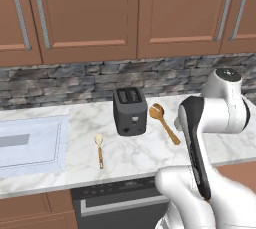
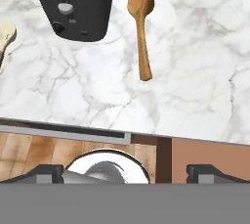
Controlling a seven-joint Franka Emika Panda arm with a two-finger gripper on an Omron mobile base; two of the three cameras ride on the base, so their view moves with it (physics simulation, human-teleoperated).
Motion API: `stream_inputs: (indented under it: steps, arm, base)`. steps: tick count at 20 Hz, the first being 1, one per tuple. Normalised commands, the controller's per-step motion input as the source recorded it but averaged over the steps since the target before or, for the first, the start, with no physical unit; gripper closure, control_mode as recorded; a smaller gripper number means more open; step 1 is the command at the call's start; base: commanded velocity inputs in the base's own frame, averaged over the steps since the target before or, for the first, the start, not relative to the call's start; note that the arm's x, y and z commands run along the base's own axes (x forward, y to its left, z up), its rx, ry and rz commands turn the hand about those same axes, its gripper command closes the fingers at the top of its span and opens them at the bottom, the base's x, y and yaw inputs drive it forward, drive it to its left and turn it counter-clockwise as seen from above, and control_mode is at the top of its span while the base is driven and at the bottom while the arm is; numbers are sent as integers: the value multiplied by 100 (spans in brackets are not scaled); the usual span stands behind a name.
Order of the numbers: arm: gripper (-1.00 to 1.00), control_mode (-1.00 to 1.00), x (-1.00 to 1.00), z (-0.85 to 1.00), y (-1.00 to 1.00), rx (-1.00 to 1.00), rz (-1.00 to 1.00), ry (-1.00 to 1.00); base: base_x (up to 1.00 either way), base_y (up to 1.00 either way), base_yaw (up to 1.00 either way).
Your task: Organize the utensils by type. Pick up the wooden spoons from the counter and place them in the open cabinet. Then pick up the metallic utensils from the counter and place them in the open drawer.
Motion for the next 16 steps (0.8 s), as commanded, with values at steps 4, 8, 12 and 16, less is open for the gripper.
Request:
stream_inputs:
  steps: [4,8,12,16]
  arm:
    - [-100,-100,36,0,40,-25,12,0]
    - [-100,-100,53,-1,8,-14,-5,4]
    - [-100,-100,62,0,3,-14,-13,8]
    - [-100,-100,68,0,11,-1,-12,19]
  base:
    - [0,0,0]
    - [0,0,0]
    - [0,0,0]
    - [0,0,0]
